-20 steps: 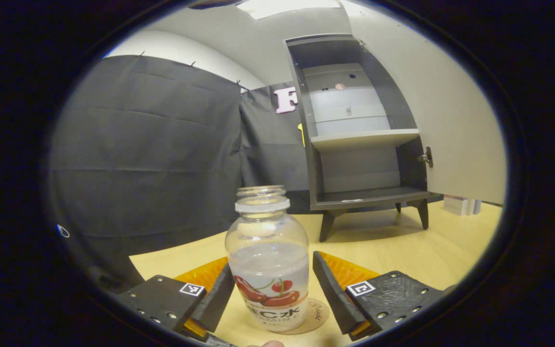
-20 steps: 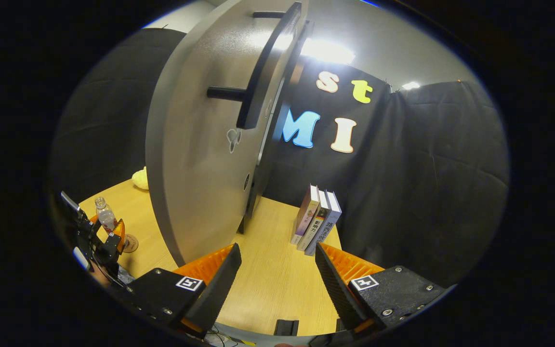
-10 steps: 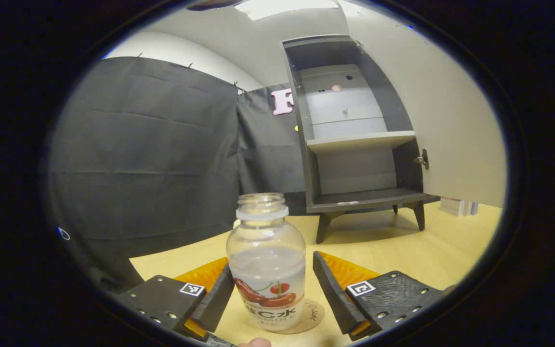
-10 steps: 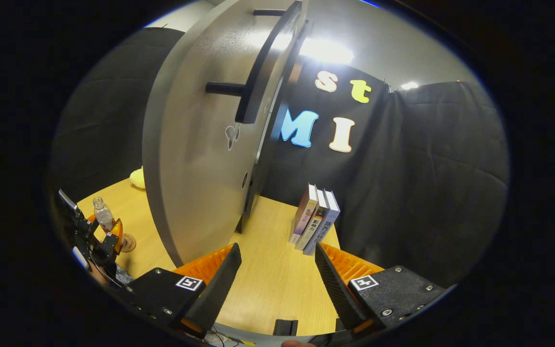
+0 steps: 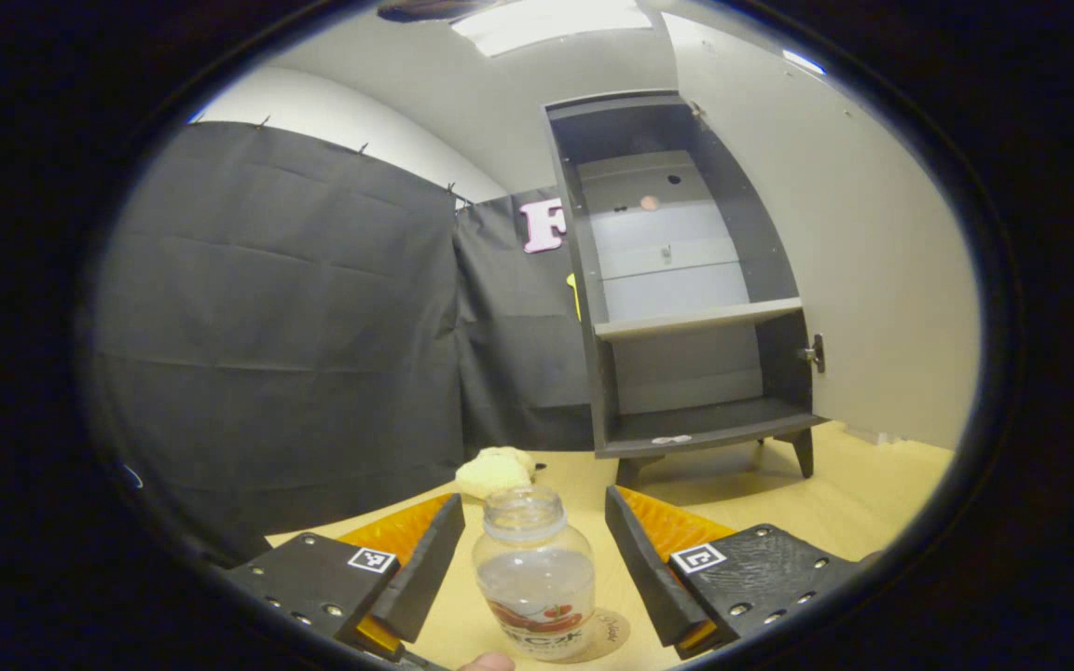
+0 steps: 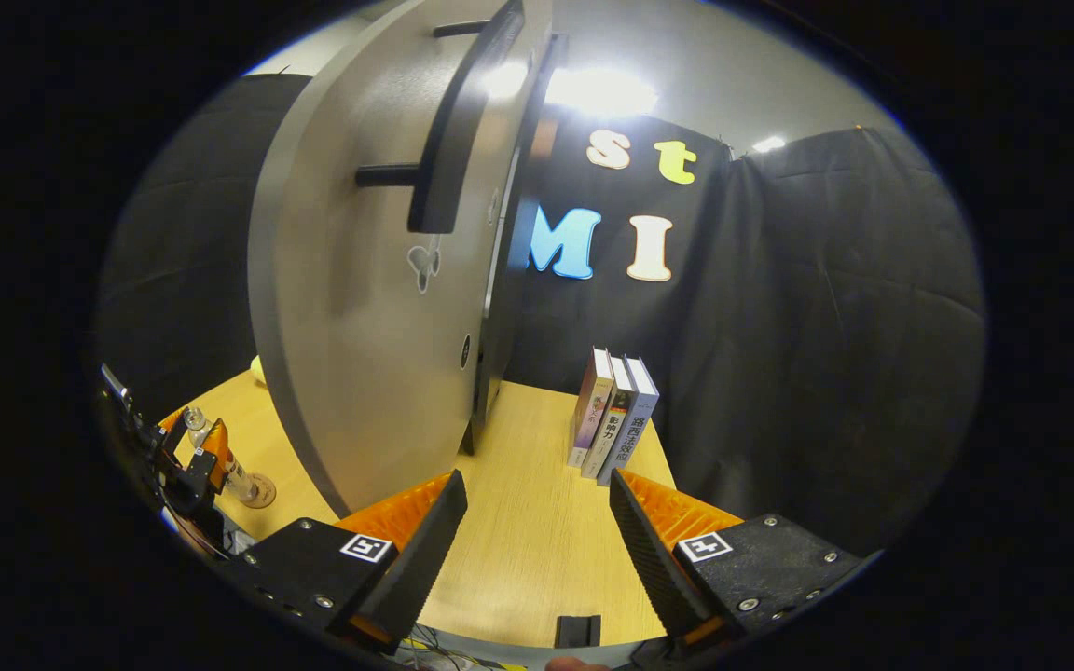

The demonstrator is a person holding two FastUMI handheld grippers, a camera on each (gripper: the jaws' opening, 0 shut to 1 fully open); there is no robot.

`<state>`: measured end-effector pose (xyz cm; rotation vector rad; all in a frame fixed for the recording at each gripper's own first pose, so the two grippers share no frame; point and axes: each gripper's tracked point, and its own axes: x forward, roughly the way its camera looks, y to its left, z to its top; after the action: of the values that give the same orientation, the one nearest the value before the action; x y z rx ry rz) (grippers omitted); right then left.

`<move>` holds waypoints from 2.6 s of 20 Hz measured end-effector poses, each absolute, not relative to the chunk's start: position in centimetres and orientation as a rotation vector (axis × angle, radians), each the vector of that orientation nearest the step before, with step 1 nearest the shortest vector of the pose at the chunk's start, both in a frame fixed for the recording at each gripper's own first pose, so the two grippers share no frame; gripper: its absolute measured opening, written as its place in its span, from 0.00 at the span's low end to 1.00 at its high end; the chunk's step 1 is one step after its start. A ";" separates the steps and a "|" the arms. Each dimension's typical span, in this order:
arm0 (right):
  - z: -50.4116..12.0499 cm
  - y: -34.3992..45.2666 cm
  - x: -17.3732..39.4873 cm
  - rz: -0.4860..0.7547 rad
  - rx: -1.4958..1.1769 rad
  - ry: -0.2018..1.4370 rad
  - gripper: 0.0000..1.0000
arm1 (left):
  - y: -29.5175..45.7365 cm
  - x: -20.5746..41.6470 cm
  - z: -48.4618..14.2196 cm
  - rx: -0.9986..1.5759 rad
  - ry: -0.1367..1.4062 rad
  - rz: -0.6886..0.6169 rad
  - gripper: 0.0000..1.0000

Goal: Open the cabinet door with the right hand, grasp the bottle in the cabinet with the left hand and place it on the coaster, then close the cabinet door with the right hand.

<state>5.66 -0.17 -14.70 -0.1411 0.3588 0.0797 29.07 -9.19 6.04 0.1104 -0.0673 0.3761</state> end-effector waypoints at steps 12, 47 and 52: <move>-10.5 -1.8 9.1 0.033 0.121 0.239 0.95 | -12.2 29.5 30.0 0.094 -0.163 0.228 0.89; 1.5 13.4 10.0 -0.025 0.152 -0.094 0.93 | -10.7 39.5 32.9 0.041 -0.054 -0.168 0.91; 1.1 19.9 11.8 0.050 0.122 -0.076 0.93 | -6.9 39.5 33.0 -0.003 -0.081 -0.124 0.89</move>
<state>11.81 19.95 1.12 0.1218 -0.0759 0.0497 39.46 -6.86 32.99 -0.0027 -0.0810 -0.1240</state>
